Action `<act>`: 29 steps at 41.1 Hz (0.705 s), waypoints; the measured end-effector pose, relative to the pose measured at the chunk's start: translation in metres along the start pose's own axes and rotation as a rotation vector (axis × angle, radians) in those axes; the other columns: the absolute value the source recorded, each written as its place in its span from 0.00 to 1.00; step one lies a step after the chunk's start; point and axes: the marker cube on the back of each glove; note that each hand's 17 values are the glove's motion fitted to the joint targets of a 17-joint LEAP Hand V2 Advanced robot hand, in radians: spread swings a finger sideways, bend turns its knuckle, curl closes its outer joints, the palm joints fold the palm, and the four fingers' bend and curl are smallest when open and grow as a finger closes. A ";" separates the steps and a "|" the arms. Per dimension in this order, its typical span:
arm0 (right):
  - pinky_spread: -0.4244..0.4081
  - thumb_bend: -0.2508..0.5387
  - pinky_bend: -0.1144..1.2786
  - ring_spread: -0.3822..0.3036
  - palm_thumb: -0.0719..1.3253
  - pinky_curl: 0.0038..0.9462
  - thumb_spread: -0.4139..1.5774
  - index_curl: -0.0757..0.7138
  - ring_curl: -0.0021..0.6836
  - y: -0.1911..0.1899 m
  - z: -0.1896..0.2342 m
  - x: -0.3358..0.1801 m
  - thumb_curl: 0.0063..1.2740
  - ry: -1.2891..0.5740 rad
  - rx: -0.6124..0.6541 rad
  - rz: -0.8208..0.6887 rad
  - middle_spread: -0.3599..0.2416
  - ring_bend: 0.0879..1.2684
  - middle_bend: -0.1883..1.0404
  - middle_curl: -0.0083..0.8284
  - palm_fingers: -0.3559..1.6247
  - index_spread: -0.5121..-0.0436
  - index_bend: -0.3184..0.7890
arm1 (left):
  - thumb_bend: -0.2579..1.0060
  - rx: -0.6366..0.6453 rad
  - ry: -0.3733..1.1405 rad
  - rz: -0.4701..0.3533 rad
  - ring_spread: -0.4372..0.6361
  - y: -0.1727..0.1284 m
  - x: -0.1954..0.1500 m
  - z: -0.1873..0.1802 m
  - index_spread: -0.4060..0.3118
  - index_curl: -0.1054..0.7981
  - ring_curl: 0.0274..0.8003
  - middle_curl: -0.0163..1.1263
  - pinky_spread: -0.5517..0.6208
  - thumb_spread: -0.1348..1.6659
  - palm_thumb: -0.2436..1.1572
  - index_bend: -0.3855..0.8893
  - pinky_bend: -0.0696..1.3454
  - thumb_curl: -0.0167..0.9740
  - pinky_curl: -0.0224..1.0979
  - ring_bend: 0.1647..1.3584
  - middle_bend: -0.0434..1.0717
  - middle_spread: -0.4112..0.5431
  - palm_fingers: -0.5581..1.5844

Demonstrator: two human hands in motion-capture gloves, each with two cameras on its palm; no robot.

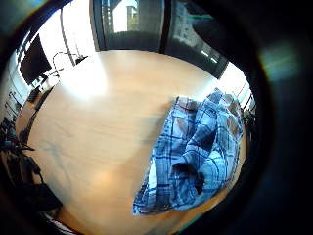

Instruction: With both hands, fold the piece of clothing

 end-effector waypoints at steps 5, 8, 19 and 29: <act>0.71 0.50 0.39 0.43 0.41 0.32 0.81 0.43 0.48 0.000 -0.003 -0.003 0.23 -0.025 -0.018 0.000 0.47 0.28 0.34 0.41 0.52 0.47 0.42 | 0.39 0.005 -0.068 -0.032 0.57 0.000 -0.009 -0.001 0.32 0.55 0.30 0.33 0.77 0.82 0.54 0.52 0.16 0.31 0.14 0.13 0.24 0.36 0.56; 0.73 0.48 0.39 0.46 0.41 0.33 0.82 0.45 0.47 0.004 0.002 0.017 0.23 -0.003 -0.101 0.071 0.49 0.24 0.31 0.41 0.50 0.46 0.44 | 0.39 -0.026 -0.078 -0.018 0.57 0.004 0.002 -0.003 0.32 0.56 0.30 0.34 0.77 0.82 0.54 0.52 0.16 0.31 0.14 0.13 0.24 0.36 0.56; 0.78 0.41 0.43 0.54 0.41 0.36 0.83 0.49 0.46 0.019 -0.046 0.087 0.25 0.119 -0.218 0.311 0.53 0.17 0.26 0.37 0.41 0.38 0.44 | 0.34 -0.111 -0.146 0.117 0.58 0.009 0.024 0.019 0.32 0.58 0.32 0.35 0.78 0.81 0.53 0.49 0.17 0.33 0.15 0.11 0.22 0.35 0.55; 0.79 0.36 0.44 0.58 0.43 0.36 0.85 0.51 0.46 0.026 -0.049 0.111 0.26 0.073 -0.185 0.405 0.55 0.17 0.27 0.36 0.40 0.36 0.44 | 0.30 -0.111 -0.134 0.168 0.58 0.008 0.034 0.025 0.31 0.60 0.34 0.36 0.79 0.80 0.53 0.47 0.17 0.35 0.15 0.11 0.21 0.35 0.55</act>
